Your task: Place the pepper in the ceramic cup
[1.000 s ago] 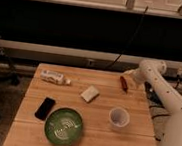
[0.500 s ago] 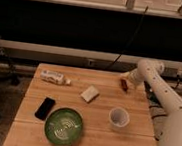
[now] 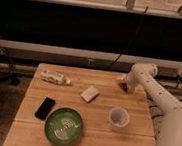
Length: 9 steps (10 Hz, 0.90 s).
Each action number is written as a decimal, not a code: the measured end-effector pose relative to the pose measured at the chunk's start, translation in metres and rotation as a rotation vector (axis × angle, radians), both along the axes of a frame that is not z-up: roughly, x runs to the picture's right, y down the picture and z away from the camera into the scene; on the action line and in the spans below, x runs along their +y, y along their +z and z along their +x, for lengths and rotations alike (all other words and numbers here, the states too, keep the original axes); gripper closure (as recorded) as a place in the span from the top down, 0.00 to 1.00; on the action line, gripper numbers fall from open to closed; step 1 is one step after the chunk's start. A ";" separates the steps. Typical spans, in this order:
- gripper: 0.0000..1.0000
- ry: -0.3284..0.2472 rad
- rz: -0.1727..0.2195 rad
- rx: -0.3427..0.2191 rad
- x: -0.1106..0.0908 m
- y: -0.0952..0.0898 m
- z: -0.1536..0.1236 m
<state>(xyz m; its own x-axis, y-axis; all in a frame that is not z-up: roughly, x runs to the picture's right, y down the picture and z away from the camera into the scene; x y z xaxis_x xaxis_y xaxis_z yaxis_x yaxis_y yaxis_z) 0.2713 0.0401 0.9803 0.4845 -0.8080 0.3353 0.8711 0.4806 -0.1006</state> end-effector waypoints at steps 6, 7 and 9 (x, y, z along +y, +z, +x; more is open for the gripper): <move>0.61 -0.135 0.043 0.044 0.002 0.012 0.005; 0.54 -0.141 0.042 0.050 0.001 0.012 0.006; 0.33 -0.136 0.035 0.075 -0.005 0.007 0.012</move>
<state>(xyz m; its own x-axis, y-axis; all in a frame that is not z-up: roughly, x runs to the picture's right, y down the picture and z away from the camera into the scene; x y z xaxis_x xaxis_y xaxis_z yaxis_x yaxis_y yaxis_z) 0.2837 0.0352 0.9875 0.3928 -0.8784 0.2722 0.9189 0.3635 -0.1533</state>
